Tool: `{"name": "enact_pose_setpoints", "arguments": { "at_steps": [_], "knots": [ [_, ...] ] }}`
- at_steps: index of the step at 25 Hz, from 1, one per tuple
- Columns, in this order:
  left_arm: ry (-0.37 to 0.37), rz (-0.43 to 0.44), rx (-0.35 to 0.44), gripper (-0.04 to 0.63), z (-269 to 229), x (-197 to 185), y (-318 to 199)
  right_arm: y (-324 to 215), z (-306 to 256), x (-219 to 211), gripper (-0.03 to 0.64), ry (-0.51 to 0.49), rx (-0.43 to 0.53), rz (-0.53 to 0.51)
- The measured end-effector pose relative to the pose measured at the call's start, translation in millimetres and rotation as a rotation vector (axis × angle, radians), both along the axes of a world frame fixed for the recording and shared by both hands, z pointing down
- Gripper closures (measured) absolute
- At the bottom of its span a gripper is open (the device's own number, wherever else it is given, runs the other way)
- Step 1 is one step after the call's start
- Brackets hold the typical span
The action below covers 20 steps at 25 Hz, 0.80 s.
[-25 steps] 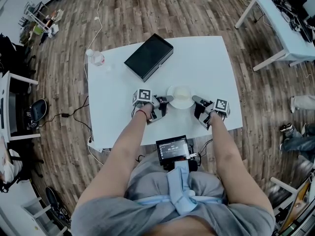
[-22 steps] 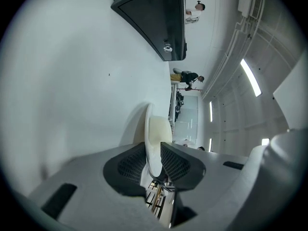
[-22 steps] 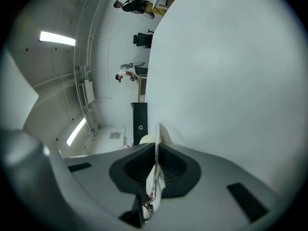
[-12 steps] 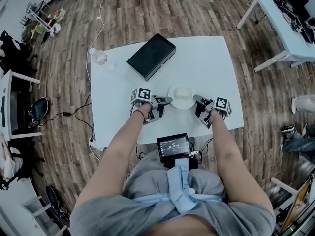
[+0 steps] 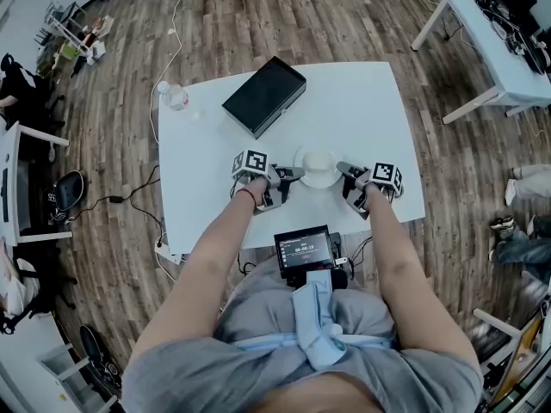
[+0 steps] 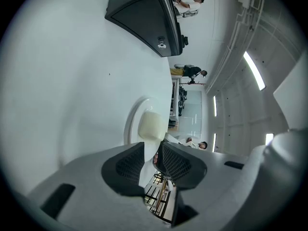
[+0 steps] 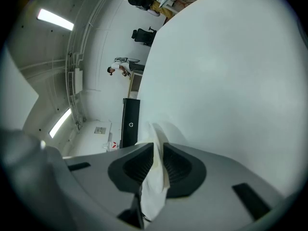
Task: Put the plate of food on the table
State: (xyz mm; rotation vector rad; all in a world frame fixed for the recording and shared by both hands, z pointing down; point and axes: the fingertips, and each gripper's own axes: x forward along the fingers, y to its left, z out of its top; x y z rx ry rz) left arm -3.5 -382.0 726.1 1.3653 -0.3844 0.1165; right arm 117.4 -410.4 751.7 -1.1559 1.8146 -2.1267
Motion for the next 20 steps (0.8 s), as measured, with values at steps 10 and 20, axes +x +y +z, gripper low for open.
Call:
{"name": "enact_pose_setpoints", "arguments": {
  "at_steps": [10,20],
  "knots": [
    [0.011,0.012,0.006,0.492,-5.4,3.1,3.5,0.0,-3.1,10.7,0.554,0.108,-0.006,-0.035],
    [-0.023,0.035,0.123,0.492,-11.7,3.0,-5.7,1.5,-17.7,15.3,0.554,0.352,0.142,-0.247]
  ]
}}
